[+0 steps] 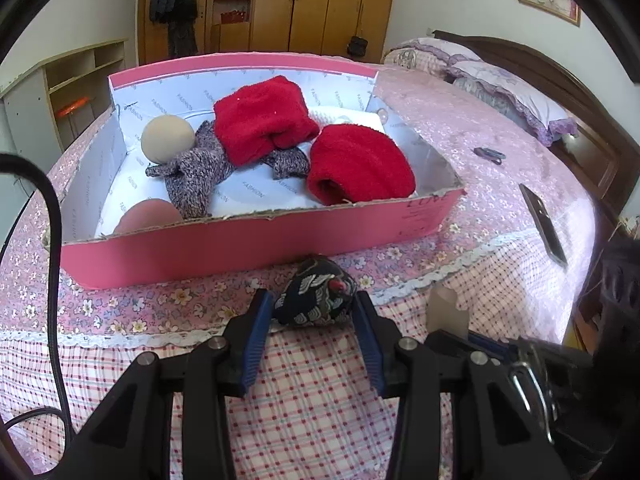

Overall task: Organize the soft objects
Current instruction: 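Grasp the black patterned pouch with the left gripper and lift it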

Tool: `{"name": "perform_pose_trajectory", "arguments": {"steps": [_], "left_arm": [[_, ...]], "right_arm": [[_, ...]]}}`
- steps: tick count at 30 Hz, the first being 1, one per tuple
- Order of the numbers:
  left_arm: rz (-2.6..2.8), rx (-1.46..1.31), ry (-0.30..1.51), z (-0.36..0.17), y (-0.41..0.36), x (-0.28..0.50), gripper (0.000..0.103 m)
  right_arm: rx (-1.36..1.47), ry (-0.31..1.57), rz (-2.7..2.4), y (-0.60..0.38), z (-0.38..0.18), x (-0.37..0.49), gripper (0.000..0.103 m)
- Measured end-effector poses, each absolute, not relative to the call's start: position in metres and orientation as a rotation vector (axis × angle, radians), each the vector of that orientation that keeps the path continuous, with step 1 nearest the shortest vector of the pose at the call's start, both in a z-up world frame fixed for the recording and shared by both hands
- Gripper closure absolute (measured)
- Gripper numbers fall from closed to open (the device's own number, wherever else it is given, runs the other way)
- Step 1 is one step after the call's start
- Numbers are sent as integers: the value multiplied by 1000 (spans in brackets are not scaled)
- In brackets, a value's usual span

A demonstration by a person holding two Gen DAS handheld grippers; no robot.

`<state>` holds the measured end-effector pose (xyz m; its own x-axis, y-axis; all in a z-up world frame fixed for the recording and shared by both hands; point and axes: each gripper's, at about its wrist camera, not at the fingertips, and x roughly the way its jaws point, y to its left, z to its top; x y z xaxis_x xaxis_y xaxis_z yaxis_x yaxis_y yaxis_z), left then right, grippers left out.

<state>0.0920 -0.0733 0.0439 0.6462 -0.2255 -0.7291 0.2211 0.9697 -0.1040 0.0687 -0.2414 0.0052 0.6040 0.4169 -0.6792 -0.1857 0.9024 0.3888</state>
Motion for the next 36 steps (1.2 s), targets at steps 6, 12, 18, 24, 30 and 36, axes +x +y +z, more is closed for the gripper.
{"name": "perform_pose_trajectory", "arguments": {"steps": [6,12,18,24,30,36], "left_arm": [[-239,26,812,40,-78,92,58],[-215,78,801,38,-90,93,55],[-213,59,803,37,-86,93,51],[-212,36,822,33,-84,95,53],[-225,10,805,37,-77,86,59],[-236,-38,789,44,-64,74,61]], "right_arm": [[290,852,352,-240,5,69,94],[309,848,357,-243,3,67,94],[306,847,353,-247,5,67,94],[299,846,350,-246,5,66,94],[298,847,349,-244,5,67,94],[299,833,335,-241,6,63,94]]}}
